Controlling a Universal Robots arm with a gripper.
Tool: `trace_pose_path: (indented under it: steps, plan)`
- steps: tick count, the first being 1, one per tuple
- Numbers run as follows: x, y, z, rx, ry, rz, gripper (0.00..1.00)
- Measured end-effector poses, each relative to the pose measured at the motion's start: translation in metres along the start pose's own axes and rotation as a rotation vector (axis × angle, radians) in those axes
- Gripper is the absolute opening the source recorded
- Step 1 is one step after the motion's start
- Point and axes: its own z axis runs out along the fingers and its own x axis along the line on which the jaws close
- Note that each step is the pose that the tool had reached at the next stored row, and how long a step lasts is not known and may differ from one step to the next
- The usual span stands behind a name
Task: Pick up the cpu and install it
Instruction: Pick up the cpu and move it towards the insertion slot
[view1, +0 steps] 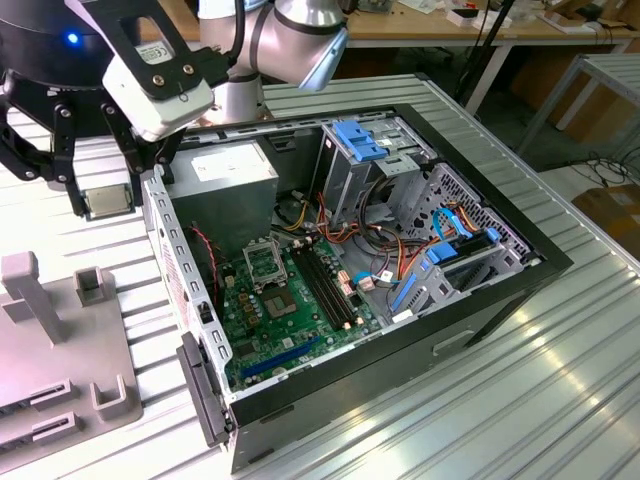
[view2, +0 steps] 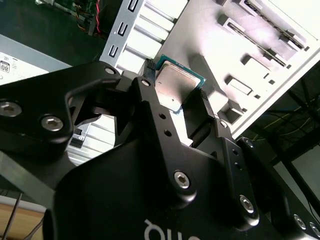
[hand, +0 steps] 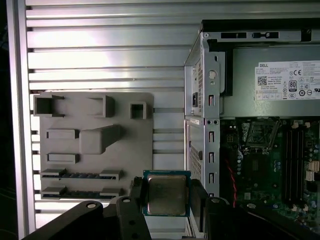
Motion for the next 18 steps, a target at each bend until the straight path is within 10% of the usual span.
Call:
trace_pose_path:
  steps: [18]
  plan:
    - [-0.0172,0.0003,-0.0007,0.0,0.0,0.0,0.47]
